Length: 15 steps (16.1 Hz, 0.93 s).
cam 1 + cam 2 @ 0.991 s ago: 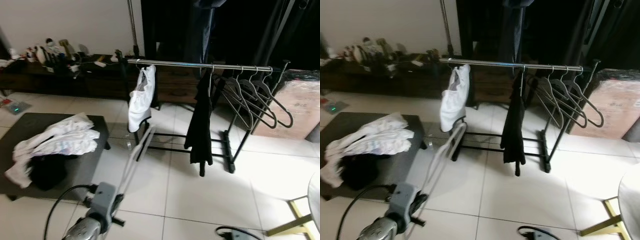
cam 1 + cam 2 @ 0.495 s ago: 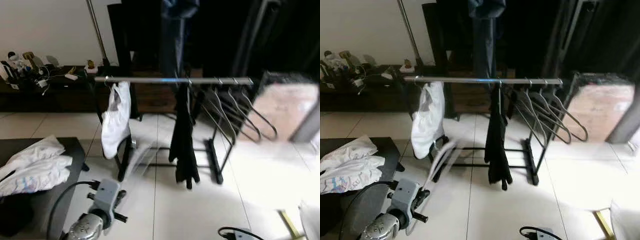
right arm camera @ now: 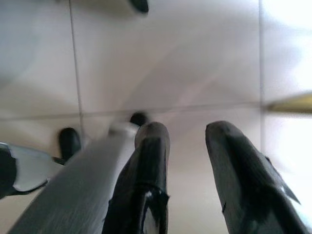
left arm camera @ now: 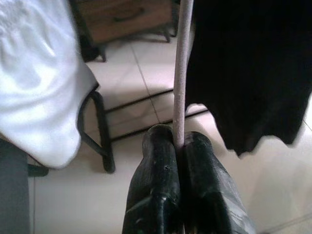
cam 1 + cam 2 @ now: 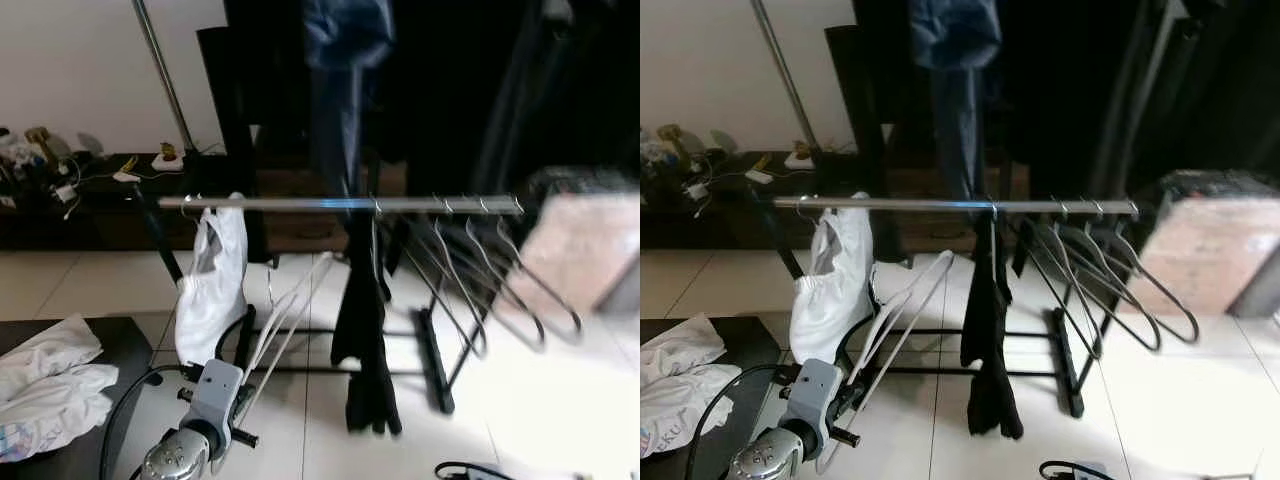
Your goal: Hang hanger
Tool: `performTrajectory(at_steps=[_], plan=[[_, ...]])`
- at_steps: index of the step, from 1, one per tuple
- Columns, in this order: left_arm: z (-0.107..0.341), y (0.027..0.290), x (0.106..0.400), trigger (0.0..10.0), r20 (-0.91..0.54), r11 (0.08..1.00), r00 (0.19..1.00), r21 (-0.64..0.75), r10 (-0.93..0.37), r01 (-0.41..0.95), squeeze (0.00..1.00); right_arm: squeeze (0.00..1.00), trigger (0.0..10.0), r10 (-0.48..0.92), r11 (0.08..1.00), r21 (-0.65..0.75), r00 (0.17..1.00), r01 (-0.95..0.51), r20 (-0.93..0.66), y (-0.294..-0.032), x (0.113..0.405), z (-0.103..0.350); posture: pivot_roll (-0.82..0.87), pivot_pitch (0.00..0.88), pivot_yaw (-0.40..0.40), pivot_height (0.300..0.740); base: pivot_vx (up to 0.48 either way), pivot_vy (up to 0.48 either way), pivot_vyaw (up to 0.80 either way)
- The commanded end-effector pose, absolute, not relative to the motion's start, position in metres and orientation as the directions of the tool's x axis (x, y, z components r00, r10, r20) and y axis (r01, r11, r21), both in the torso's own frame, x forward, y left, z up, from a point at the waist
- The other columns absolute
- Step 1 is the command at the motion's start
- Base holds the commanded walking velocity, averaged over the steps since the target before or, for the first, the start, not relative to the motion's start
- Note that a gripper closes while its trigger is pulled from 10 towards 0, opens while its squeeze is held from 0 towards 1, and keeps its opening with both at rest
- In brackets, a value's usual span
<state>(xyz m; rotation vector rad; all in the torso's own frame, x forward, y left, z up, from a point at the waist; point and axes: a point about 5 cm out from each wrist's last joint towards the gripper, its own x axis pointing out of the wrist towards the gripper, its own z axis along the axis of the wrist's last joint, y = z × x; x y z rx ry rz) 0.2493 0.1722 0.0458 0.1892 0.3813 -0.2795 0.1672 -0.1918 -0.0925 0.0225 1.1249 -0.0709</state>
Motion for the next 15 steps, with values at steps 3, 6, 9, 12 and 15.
performTrajectory(at_steps=[3,6,9,12,15], plan=[[0.049,0.179,0.253,10.0,-0.383,0.946,0.900,0.158,-0.206,0.283,0.00,0.00,10.0,-0.007,0.999,0.011,0.422,0.041,-0.906,-0.179,0.168,-0.094,-0.01,0.086,0.002,0.740,0.480,0.000,0.00],[0.051,0.179,0.258,10.0,-0.378,0.947,0.904,0.161,-0.201,0.279,0.00,0.00,10.0,-0.005,0.999,0.011,0.420,0.037,-0.907,-0.179,0.168,-0.094,-0.02,0.090,0.001,0.740,0.480,0.000,0.00],[0.054,0.179,0.265,10.0,-0.363,0.953,0.915,0.167,-0.179,0.253,0.00,0.00,10.0,0.001,1.000,0.013,0.419,0.025,-0.908,-0.178,0.169,-0.093,-0.02,0.094,0.000,0.740,0.257,0.000,0.00],[0.051,0.174,0.263,10.0,-0.393,0.935,0.892,0.170,-0.224,0.310,0.00,0.00,10.0,0.005,1.000,0.015,0.419,0.021,-0.908,-0.178,0.169,-0.093,-0.02,0.099,0.000,0.740,0.000,0.000,0.00],[0.051,0.170,0.265,10.0,-0.423,0.910,0.867,0.189,-0.262,0.368,0.00,0.00,10.0,0.007,1.000,0.017,0.418,0.021,-0.908,-0.177,0.169,-0.093,-0.02,0.105,-0.001,0.740,0.000,0.000,0.00]])
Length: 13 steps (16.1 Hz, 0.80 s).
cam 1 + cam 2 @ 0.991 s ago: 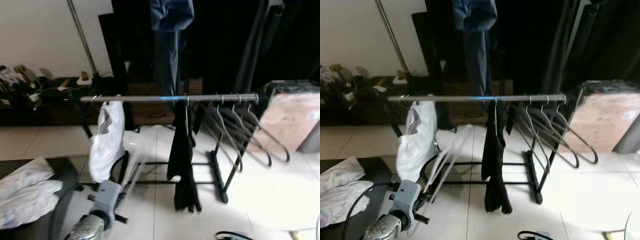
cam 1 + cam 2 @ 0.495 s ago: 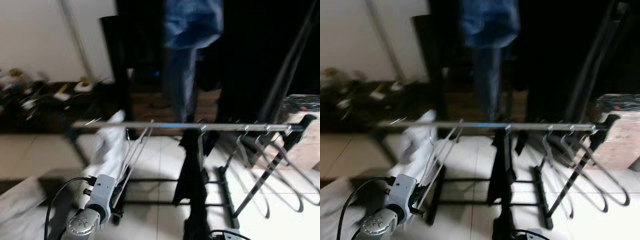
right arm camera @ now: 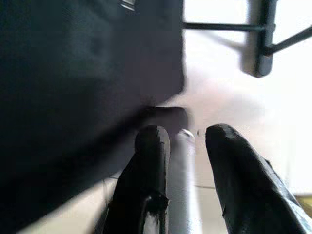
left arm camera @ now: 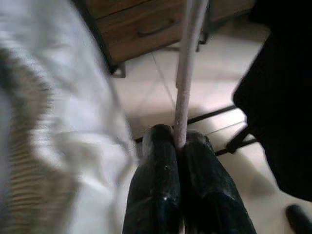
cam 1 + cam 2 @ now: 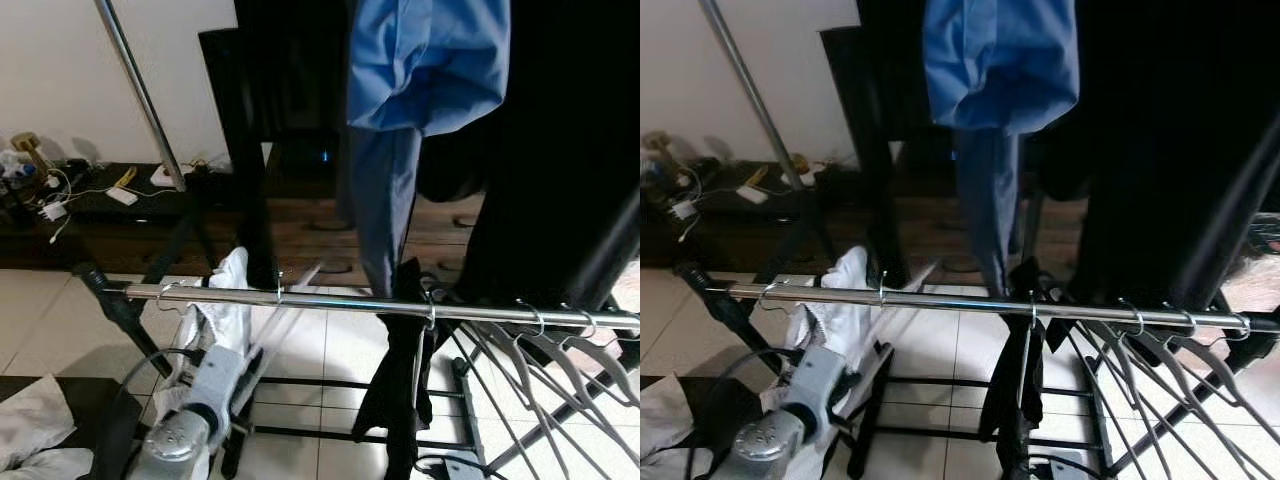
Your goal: Hang hanger
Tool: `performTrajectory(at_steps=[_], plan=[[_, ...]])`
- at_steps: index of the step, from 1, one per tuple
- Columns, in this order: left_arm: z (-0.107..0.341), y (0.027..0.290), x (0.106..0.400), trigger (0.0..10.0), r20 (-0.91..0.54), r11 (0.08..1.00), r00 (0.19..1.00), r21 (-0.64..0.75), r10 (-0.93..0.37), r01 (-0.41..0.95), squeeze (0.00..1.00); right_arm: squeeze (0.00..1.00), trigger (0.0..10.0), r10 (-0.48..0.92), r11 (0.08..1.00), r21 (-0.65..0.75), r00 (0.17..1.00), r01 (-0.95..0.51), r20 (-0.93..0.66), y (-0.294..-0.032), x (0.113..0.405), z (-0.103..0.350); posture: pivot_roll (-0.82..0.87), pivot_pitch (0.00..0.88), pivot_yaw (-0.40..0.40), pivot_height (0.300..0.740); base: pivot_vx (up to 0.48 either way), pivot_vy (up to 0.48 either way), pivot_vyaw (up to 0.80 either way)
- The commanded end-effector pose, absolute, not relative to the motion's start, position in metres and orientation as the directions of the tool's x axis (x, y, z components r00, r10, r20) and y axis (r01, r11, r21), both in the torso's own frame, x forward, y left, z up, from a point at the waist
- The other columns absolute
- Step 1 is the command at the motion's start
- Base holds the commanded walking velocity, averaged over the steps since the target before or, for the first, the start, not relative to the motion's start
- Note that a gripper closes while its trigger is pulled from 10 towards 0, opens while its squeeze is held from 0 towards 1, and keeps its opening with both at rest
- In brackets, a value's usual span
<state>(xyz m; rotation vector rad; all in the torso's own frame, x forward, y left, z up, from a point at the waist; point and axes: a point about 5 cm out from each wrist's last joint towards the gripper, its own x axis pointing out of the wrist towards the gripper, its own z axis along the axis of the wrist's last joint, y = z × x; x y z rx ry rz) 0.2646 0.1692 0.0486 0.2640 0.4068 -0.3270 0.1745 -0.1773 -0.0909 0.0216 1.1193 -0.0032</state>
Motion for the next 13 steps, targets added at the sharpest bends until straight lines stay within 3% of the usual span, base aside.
performTrajectory(at_steps=[1,5,9,13], plan=[[0.053,0.169,0.270,10.0,-0.426,0.912,0.869,0.196,-0.252,0.361,0.00,0.00,10.0,0.007,1.000,0.016,0.417,0.019,-0.909,-0.178,0.169,-0.093,-0.02,0.108,-0.003,0.740,0.000,0.000,0.00],[0.053,0.166,0.278,10.0,-0.466,0.921,0.851,0.164,-0.243,0.353,0.00,0.00,10.0,0.008,1.000,0.017,0.416,0.016,-0.909,-0.178,0.169,-0.093,-0.02,0.113,-0.004,0.740,0.000,0.000,0.00],[0.034,0.163,0.262,10.0,-0.612,0.932,0.751,0.065,-0.246,0.358,0.00,0.00,10.0,0.012,1.000,0.020,0.416,0.015,-0.909,-0.178,0.170,-0.093,-0.02,0.114,-0.006,0.740,0.000,0.000,0.00],[0.032,0.165,0.259,10.0,-0.626,0.935,0.740,0.048,-0.247,0.352,0.00,0.00,10.0,0.013,1.000,0.019,0.416,0.011,-0.909,-0.178,0.170,-0.093,-0.02,0.114,-0.008,0.740,0.000,0.000,0.00]])
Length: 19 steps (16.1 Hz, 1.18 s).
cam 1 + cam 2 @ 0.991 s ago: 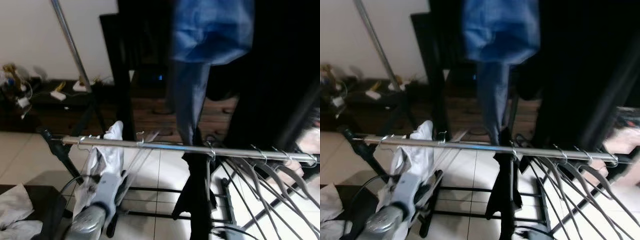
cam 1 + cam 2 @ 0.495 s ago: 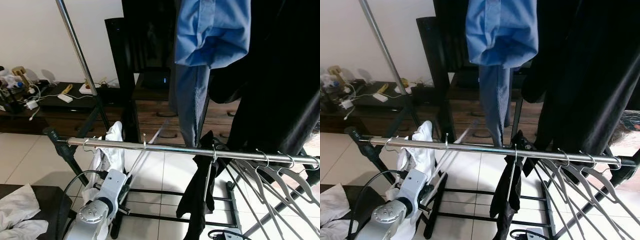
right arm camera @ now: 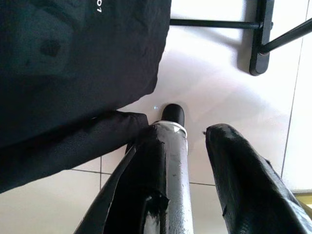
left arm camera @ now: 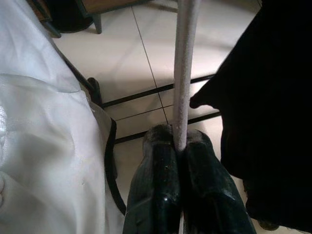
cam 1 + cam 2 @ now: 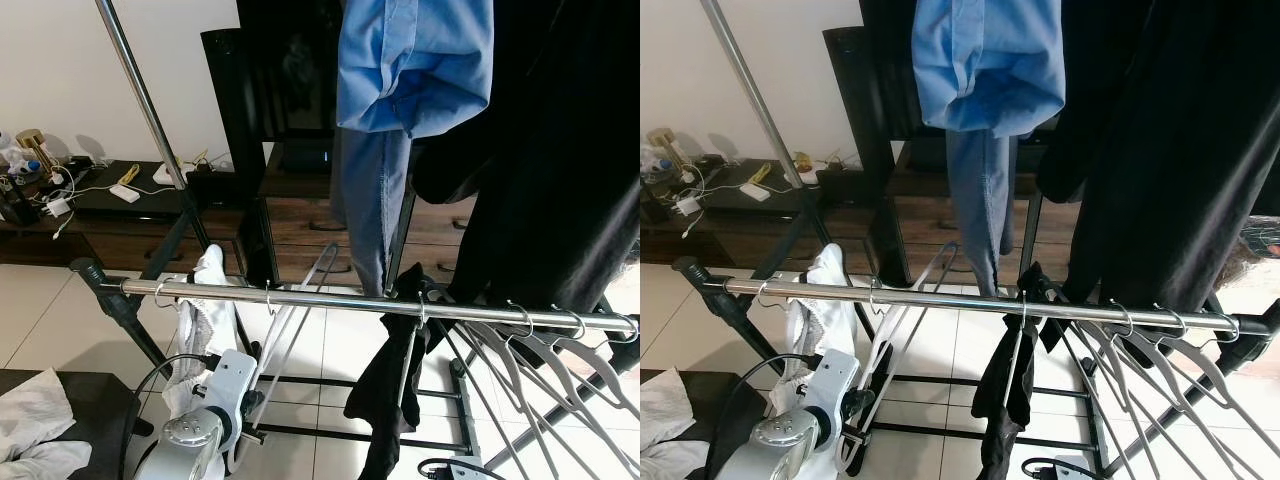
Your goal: Hang hanger
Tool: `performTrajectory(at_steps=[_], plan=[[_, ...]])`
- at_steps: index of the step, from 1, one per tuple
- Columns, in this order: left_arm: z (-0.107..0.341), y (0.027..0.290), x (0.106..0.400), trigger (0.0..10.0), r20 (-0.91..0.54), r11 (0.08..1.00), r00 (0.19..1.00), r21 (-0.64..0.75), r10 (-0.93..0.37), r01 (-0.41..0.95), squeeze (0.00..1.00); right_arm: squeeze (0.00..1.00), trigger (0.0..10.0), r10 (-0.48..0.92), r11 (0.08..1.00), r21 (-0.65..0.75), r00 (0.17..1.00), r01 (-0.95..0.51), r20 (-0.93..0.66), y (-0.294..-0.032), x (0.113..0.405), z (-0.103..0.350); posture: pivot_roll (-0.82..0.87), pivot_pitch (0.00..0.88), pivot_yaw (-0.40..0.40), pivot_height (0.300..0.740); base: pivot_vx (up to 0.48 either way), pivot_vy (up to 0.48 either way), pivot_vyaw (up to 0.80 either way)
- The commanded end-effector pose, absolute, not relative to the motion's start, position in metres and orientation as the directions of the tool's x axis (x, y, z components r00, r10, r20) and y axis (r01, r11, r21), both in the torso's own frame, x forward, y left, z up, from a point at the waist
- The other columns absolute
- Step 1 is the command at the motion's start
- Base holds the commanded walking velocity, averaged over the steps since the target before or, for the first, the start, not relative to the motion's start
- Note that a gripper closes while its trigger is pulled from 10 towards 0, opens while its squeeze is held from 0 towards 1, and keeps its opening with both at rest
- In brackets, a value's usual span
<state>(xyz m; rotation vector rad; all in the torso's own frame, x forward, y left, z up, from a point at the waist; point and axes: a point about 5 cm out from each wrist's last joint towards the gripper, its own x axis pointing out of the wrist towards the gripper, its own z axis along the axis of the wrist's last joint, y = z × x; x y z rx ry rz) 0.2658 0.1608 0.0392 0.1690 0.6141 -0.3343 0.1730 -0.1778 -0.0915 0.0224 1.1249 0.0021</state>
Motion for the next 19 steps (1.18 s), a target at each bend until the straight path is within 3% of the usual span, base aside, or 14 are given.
performTrajectory(at_steps=[1,3,4,6,10,11,12,15,19], plan=[[0.032,0.165,0.258,10.0,-0.631,0.937,0.737,0.045,-0.242,0.346,0.00,0.00,10.0,0.014,1.000,0.019,0.418,0.010,-0.908,-0.178,0.171,-0.093,-0.02,0.115,-0.008,0.740,0.000,0.000,0.00],[0.034,0.164,0.252,10.0,-0.613,0.949,0.750,0.003,-0.248,0.316,0.84,0.00,10.0,0.015,1.000,0.021,0.420,0.009,-0.907,-0.179,0.171,-0.092,-0.02,0.118,-0.009,0.740,0.000,0.000,0.00],[0.036,0.165,0.249,10.0,-0.598,0.950,0.761,-0.006,-0.253,0.311,1.00,0.00,10.0,0.017,1.000,0.021,0.420,0.006,-0.907,-0.179,0.171,-0.092,-0.02,0.120,-0.011,0.740,0.000,0.000,0.00],[0.040,0.166,0.247,10.0,-0.566,0.955,0.784,-0.017,-0.255,0.298,1.00,0.00,10.0,0.020,1.000,0.022,0.419,0.000,-0.908,-0.179,0.171,-0.092,-0.01,0.121,-0.011,0.740,0.000,0.000,0.00],[0.076,0.164,0.234,10.0,-0.340,0.964,0.907,0.002,-0.248,0.264,1.00,0.00,10.0,0.034,0.999,0.029,0.414,-0.017,-0.910,-0.180,0.170,-0.092,-0.01,0.105,-0.011,0.740,0.000,0.000,0.00],[0.080,0.166,0.230,10.0,-0.323,0.967,0.915,-0.003,-0.242,0.254,0.86,0.00,10.0,0.036,0.999,0.030,0.411,-0.020,-0.911,-0.180,0.170,-0.092,-0.01,0.102,-0.011,0.740,0.000,0.000,0.00],[0.084,0.169,0.224,10.0,-0.297,0.971,0.927,0.000,-0.229,0.240,0.00,0.00,10.0,0.037,0.999,0.030,0.409,-0.023,-0.912,-0.180,0.170,-0.093,-0.01,0.095,-0.010,0.740,0.000,0.000,0.00],[0.093,0.187,0.196,10.0,-0.187,0.991,0.976,0.055,-0.112,0.125,0.00,0.00,10.0,0.038,0.999,0.027,0.404,-0.033,-0.914,-0.182,0.168,-0.093,0.00,0.077,-0.015,0.740,0.000,0.000,0.00],[0.093,0.184,0.194,10.0,-0.170,0.988,0.976,0.050,-0.138,0.148,0.00,0.00,10.0,0.031,0.999,0.022,0.402,-0.026,-0.915,-0.182,0.167,-0.094,0.00,0.062,-0.008,0.740,-0.127,0.000,0.00]])
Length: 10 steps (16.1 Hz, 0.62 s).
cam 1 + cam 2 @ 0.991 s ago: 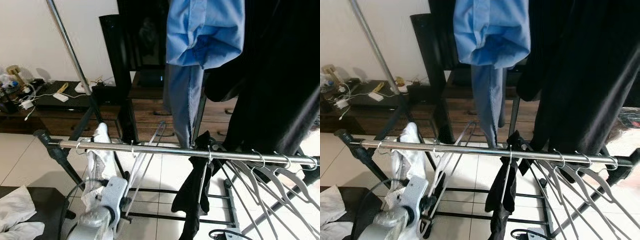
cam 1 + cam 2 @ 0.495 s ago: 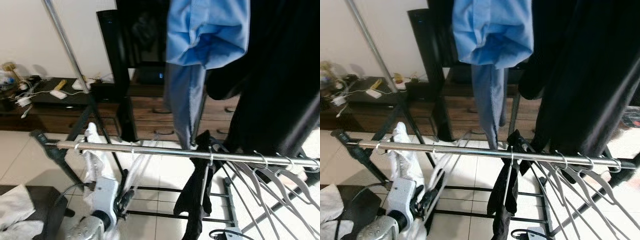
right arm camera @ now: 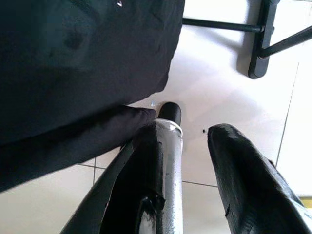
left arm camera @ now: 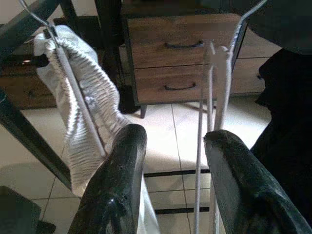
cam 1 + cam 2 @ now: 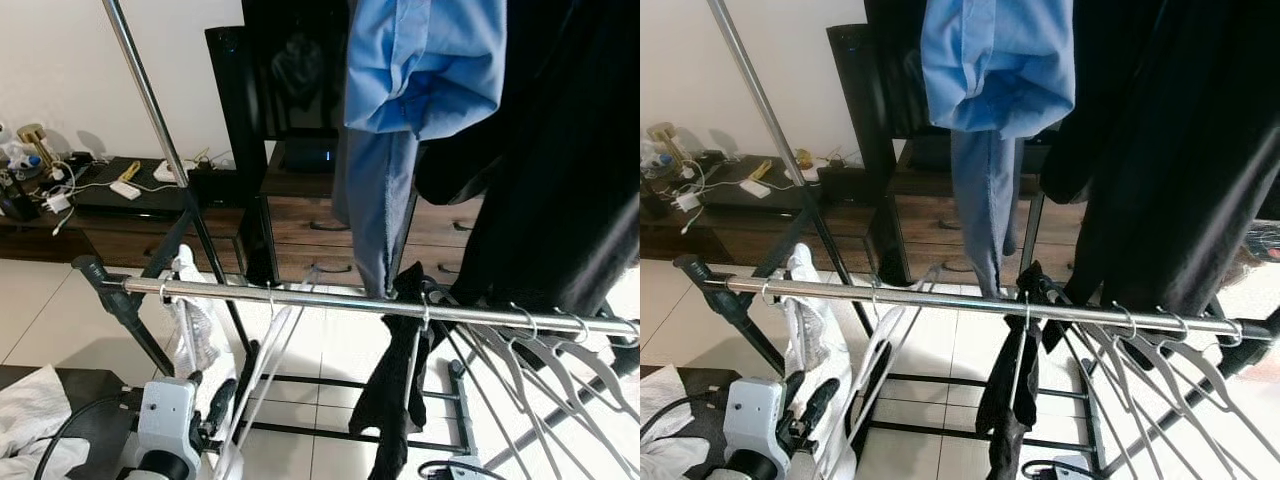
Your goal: Hang hanger
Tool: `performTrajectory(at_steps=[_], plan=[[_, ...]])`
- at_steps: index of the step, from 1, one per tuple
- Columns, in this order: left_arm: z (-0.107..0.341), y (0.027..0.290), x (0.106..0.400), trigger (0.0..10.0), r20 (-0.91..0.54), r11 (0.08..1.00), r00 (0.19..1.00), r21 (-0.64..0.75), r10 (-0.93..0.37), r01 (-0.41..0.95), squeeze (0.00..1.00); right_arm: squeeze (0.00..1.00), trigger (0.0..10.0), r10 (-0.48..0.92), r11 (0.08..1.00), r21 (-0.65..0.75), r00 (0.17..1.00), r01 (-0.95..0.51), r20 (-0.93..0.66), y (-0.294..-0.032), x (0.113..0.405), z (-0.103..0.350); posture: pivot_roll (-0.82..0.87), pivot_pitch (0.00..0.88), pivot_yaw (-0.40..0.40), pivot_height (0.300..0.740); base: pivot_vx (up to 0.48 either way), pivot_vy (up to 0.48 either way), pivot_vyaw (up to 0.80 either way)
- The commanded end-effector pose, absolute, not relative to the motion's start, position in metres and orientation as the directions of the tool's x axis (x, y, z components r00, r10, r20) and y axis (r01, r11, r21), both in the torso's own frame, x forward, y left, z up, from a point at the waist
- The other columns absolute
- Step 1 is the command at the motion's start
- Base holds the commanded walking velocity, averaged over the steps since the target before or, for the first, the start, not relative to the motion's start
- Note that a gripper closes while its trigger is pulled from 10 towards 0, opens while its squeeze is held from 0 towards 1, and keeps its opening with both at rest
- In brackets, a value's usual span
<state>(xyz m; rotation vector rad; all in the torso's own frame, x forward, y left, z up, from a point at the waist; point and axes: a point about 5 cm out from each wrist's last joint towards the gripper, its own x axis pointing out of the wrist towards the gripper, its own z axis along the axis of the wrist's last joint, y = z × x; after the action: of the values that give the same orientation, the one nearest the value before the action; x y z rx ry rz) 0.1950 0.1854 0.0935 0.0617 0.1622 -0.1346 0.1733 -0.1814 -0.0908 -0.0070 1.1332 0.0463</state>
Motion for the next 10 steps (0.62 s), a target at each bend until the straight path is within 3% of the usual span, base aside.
performTrajectory(at_steps=[1,10], plan=[[0.0931,0.1843,0.1934,10.0,-0.166,0.988,0.976,0.050,-0.138,0.148,0.00,0.00,10.0,0.031,0.999,0.024,0.401,-0.023,-0.916,-0.1813,0.1664,-0.0939,0.00,0.064,-0.006,0.740,-0.259,0.000,0.00],[0.0924,0.1858,0.1957,10.0,-0.177,0.987,0.975,0.066,-0.131,0.145,0.00,0.00,10.0,0.041,0.999,0.030,0.395,-0.035,-0.918,-0.1798,0.1676,-0.0935,0.01,0.088,-0.002,0.740,-0.263,0.000,0.00]])
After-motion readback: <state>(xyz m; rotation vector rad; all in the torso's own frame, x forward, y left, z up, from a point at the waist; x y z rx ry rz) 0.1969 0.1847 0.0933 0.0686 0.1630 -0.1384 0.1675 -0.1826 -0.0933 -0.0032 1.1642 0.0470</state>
